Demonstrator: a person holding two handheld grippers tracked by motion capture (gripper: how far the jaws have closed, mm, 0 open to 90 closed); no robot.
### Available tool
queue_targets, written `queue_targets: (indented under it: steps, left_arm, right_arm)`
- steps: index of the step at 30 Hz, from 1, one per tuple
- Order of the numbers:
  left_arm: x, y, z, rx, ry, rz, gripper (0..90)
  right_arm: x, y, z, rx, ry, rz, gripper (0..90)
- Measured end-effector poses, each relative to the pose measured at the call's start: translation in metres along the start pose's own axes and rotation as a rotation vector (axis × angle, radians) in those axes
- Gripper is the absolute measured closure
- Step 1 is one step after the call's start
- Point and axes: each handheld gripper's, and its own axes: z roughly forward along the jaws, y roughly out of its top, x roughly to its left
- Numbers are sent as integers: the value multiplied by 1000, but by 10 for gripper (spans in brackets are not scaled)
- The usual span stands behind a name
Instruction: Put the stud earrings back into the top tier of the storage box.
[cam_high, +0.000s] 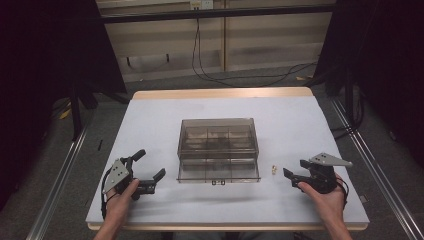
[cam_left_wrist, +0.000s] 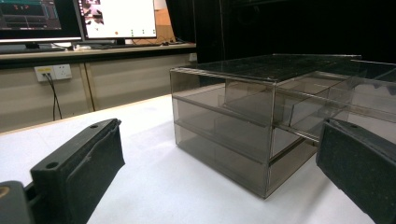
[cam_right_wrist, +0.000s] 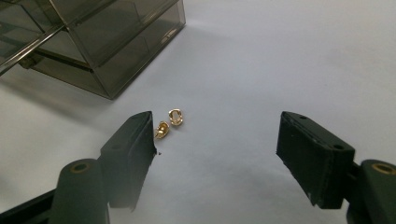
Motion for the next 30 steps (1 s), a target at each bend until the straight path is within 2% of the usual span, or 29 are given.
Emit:
queue_targets:
  steps: [2, 10, 12, 18, 19, 22, 25, 27, 30]
  left_arm:
    - [0, 0, 0, -1, 1, 1, 7]
    - [0, 0, 0, -1, -3, -6, 7]
    - [0, 0, 0, 1, -1, -3, 7]
    - [0, 0, 0, 0, 3, -1, 7]
    - [-1, 0, 0, 2, 8, -2, 7]
    - [0, 0, 0, 2, 3, 4, 7]
    - [0, 0, 0, 4, 4, 5, 7]
    - [-1, 0, 0, -5, 6, -9, 7]
    - [0, 0, 0, 0, 6, -1, 7]
  right_arm:
    - [0, 0, 0, -2, 2, 0, 271]
    - [-2, -1, 0, 9, 60, 20, 265]
    - [-4, 0, 1, 18, 123, 34, 280]
    - [1, 5, 1, 40, 136, -13, 327]
    - [4, 10, 0, 53, 150, -30, 375]
    - [7, 18, -3, 87, 170, -42, 442]
    - [9, 24, -4, 137, 163, -65, 472]
    - [9, 27, -3, 165, 176, -65, 496]
    - [9, 30, -2, 206, 185, -82, 518]
